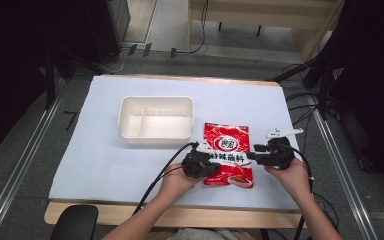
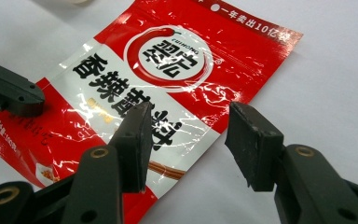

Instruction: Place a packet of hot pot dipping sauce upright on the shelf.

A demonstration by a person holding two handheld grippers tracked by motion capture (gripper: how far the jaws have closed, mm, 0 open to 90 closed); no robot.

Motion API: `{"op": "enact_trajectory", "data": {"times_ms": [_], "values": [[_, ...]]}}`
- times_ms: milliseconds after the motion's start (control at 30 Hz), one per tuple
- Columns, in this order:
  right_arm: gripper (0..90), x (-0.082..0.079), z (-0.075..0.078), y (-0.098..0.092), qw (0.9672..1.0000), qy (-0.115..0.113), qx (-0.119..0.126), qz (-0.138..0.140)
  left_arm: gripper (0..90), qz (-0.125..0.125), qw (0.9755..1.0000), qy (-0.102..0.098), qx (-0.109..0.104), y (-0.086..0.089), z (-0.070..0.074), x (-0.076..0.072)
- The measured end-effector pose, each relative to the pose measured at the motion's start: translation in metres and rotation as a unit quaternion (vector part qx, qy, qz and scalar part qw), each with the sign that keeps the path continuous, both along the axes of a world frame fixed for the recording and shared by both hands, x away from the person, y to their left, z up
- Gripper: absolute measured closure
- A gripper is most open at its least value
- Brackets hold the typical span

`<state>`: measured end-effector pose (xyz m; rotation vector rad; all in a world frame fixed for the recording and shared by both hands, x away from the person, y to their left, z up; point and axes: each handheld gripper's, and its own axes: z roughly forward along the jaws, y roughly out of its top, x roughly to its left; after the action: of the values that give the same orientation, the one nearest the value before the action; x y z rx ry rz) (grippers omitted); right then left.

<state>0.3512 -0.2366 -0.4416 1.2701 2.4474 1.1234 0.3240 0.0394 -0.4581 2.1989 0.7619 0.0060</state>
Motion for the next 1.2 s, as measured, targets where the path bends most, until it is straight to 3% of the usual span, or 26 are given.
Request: {"op": "enact_trajectory", "data": {"times_ms": [167, 233, 300, 367, 500, 600, 800, 900, 1033, 1200], "values": [[49.1, 0.000, 0.001, -0.001, 0.9999, 0.004, 0.005, -0.011, 90.0, -0.003, 1.0000, -0.004, 0.006, 0.000, -0.001, -0.001], [44.9, 0.000, 0.003, -0.002, 0.9998, -0.003, 0.010, -0.017, 90.0, -0.013, 0.9996, -0.021, 0.014, 0.001, -0.002, -0.003], [41.0, 0.001, 0.004, -0.002, 0.9996, -0.004, 0.016, -0.023, 90.0, -0.012, 0.9997, -0.020, 0.002, 0.004, -0.005, -0.004], [38.0, 0.001, 0.004, -0.002, 0.9995, -0.001, 0.021, -0.025, 90.0, -0.014, 0.9997, -0.019, 0.004, 0.006, -0.005, -0.004], [34.6, 0.004, 0.000, 0.002, 0.9995, 0.008, 0.019, -0.023, 90.0, -0.011, 0.9998, -0.015, -0.001, 0.010, -0.006, -0.005], [29.8, 0.014, -0.008, 0.008, 0.9989, 0.033, 0.018, -0.028, 90.0, -0.011, 0.9998, -0.015, -0.007, 0.011, -0.008, -0.005], [28.2, 0.025, -0.015, 0.016, 0.9983, 0.050, 0.008, -0.029, 90.0, -0.010, 0.9998, -0.016, -0.004, 0.011, -0.007, -0.006], [28.3, 0.031, -0.020, 0.022, 0.9978, 0.064, 0.006, -0.017, 90.0, -0.013, 0.9997, -0.019, -0.004, 0.012, -0.008, -0.006], [27.7, 0.036, -0.021, 0.032, 0.9979, 0.064, -0.003, -0.009, 90.0, -0.014, 0.9997, -0.019, -0.003, 0.012, -0.008, -0.006], [36.7, 0.041, -0.017, 0.037, 0.9981, 0.061, 0.003, -0.014, 90.0, -0.012, 0.9998, -0.016, -0.009, 0.012, -0.008, -0.005]]}}
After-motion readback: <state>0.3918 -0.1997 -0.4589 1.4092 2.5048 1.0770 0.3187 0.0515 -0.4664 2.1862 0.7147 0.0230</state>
